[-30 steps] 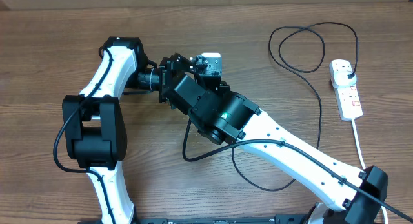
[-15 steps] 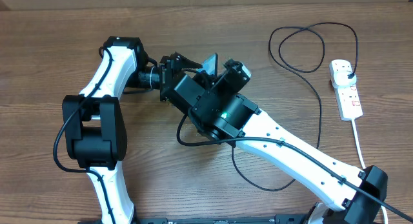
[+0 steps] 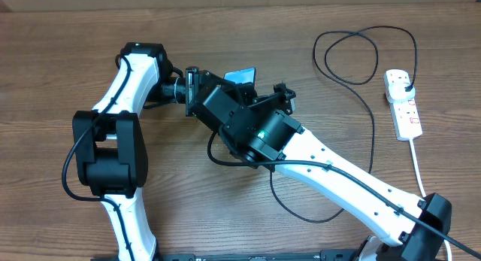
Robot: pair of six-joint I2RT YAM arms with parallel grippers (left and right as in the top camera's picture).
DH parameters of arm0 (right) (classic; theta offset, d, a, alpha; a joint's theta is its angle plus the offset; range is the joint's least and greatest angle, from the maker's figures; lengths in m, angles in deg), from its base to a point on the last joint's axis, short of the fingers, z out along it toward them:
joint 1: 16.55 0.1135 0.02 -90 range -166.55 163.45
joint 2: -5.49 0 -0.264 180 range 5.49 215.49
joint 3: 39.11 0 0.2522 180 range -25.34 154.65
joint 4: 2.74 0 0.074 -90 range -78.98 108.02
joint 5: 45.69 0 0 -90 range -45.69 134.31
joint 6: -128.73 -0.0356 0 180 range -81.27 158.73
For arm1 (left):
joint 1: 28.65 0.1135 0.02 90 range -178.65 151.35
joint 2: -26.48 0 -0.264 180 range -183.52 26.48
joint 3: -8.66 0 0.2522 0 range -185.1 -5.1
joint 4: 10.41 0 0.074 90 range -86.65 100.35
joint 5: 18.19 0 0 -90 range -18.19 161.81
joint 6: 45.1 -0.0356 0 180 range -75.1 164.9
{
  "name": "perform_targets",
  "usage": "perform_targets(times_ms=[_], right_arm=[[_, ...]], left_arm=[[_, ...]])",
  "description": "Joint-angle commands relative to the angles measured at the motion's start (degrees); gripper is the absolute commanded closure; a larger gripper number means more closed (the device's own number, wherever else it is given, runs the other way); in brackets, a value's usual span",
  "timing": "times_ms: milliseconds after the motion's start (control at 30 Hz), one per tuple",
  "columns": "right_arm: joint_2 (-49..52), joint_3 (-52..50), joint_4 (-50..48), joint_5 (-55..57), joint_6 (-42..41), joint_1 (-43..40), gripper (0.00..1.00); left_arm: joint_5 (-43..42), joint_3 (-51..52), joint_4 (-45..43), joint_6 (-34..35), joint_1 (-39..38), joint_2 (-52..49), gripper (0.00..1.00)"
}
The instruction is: Plug charger to phone and switch on socket
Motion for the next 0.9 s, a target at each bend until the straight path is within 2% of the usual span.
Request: perform_targets(times_ms=[0, 233, 433, 533, 767, 867], right_arm=[[-2.71, 1.55, -0.5, 1.68, -5.9, 0.04, 0.96], [-2.71, 1.55, -1.49, -1.53, -8.0, 0.04, 0.96], [-2.71, 1.55, -4.79, -1.51, -8.0, 0.04, 0.96], [-2.71, 1.55, -4.92, -1.51, -8.0, 0.04, 0.96], [-2.71, 1.55, -6.25, -2.21, -8.0, 0.04, 0.94], [-2.71, 1.55, -6.25, -2.21, -8.0, 0.04, 0.94]], left_arm=[[-1.05, -1.29, -0.02, 1.86, 0.26, -0.39, 0.64], [-1.05, -1.29, -0.02, 2.1, 0.31, -0.39, 0.71], [-1.05, -1.29, -0.02, 2.36, 0.28, -0.39, 0.73], [-1.05, -1.29, -0.02, 3.23, 0.28, -0.39, 0.78], [-1.05, -1.29, 0.0, 3.37, 0.28, -0.39, 0.81], [-1.05, -1.29, 0.04, 3.39, 0.28, -0.39, 0.88]])
